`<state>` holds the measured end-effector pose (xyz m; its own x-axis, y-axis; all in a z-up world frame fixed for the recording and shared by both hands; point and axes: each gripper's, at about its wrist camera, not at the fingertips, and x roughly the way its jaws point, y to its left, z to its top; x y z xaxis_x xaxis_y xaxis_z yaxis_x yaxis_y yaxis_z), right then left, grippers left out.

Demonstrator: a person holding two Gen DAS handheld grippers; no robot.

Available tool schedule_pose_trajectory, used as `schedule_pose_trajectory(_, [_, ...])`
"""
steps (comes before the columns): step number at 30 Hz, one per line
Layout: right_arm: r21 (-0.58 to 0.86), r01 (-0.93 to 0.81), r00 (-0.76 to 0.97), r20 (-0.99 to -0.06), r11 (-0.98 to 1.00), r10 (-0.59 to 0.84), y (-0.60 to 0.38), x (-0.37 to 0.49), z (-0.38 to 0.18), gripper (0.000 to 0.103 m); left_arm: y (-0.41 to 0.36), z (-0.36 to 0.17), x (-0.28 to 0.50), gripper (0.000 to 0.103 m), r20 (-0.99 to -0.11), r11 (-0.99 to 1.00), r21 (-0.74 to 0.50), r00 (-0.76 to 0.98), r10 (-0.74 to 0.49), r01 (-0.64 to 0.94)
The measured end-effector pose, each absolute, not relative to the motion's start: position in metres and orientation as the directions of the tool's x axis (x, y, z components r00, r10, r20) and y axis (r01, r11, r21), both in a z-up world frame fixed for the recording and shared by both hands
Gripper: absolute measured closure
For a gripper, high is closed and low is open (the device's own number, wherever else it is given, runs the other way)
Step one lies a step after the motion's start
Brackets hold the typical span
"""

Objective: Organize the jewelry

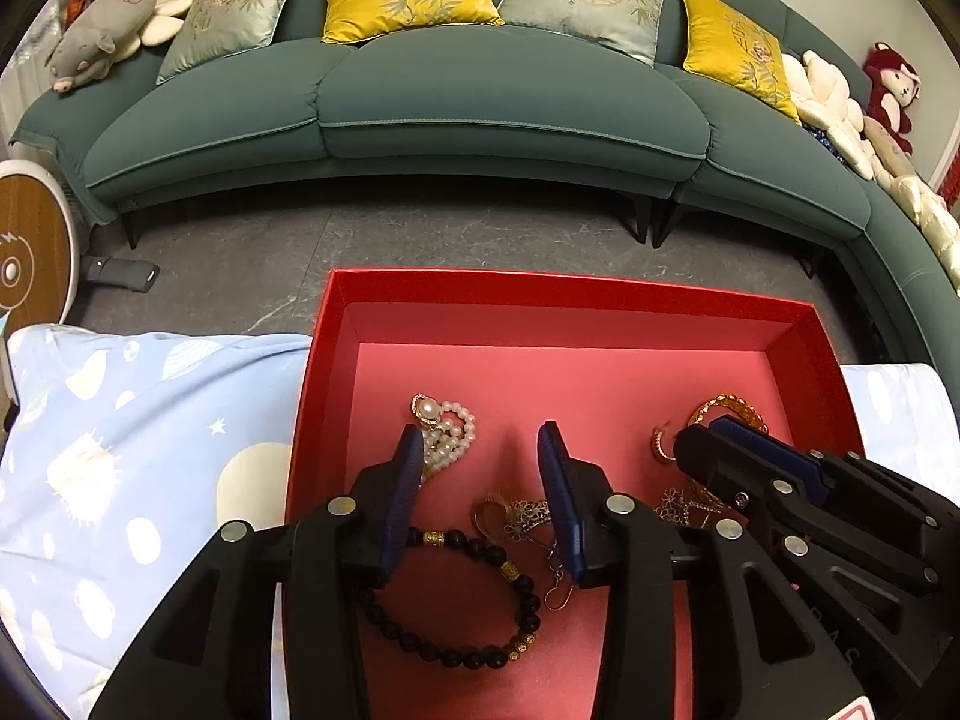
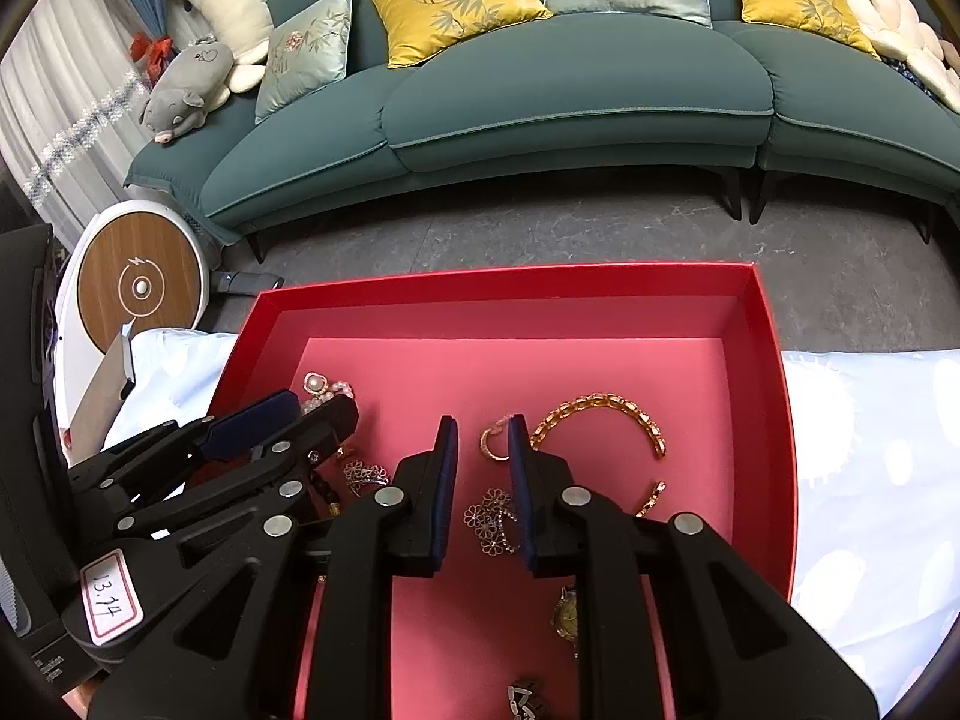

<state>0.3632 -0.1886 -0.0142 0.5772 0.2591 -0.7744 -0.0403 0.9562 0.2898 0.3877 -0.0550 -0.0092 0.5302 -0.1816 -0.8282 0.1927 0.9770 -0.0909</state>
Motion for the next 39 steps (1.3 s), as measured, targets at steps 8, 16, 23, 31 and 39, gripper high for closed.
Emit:
schedule_pose_trajectory(8, [0.301, -0.045, 0.574, -0.773, 0.953, 0.271, -0.195, 0.345, -0.014, 0.085, -0.047, -0.009, 0.366, 0.065, -0.831, 0.975, -0.113, 0.520, -0.197, 0.190])
schedule_pose_trajectory(16, [0.255, -0.087, 0.576, -0.776, 0.963, 0.258, -0.186, 0.301, -0.007, 0.080, -0.038, -0.006, 0.328, 0.065, -0.835, 0.975, -0.139, 0.508, -0.210, 0.175])
schedule_pose_trajectory(23, [0.158, -0.093, 0.652, -0.736, 0.983, 0.181, -0.188, 0.240, 0.035, 0.075, -0.014, 0.031, 0.285, 0.065, -0.793, 0.980, -0.148, 0.576, -0.199, 0.135])
schedule_pose_trajectory(31, [0.108, -0.063, 0.681, -0.722, 0.992, 0.122, -0.199, 0.136, 0.065, 0.062, 0.012, 0.073, 0.191, 0.043, -0.764, 0.989, -0.061, 0.632, -0.131, 0.132])
schedule_pose_trajectory(39, [0.232, 0.015, 0.719, -0.679, 0.973, 0.151, -0.209, 0.075, 0.074, 0.049, 0.018, 0.068, 0.117, 0.034, -0.743, 0.993, -0.016, 0.663, -0.091, 0.118])
